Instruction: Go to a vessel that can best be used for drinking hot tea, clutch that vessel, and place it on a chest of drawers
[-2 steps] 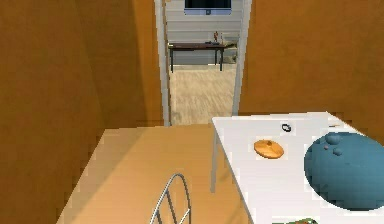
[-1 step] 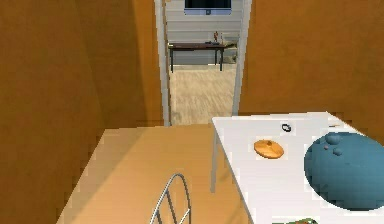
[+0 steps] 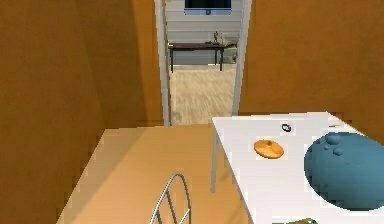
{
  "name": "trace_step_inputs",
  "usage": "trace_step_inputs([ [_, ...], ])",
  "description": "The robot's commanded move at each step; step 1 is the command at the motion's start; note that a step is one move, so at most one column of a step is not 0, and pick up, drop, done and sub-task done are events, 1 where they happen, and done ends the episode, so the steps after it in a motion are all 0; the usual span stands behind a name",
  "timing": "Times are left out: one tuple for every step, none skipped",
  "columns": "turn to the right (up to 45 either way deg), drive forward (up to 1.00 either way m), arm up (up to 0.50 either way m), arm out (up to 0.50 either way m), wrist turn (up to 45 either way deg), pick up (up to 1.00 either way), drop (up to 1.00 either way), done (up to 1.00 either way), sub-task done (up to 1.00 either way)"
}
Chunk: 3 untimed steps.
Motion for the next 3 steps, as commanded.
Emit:
trace_step_inputs([
  [0.0,0.0,0.26,0.0,0.0,0.0,0.0,0.0,0.0],
  [0.0,0.0,0.0,0.0,-45.0,0.0,0.0,0.0,0.0],
  [0.0,0.0,0.0,0.0,-45.0,0.0,0.0,0.0,0.0],
])
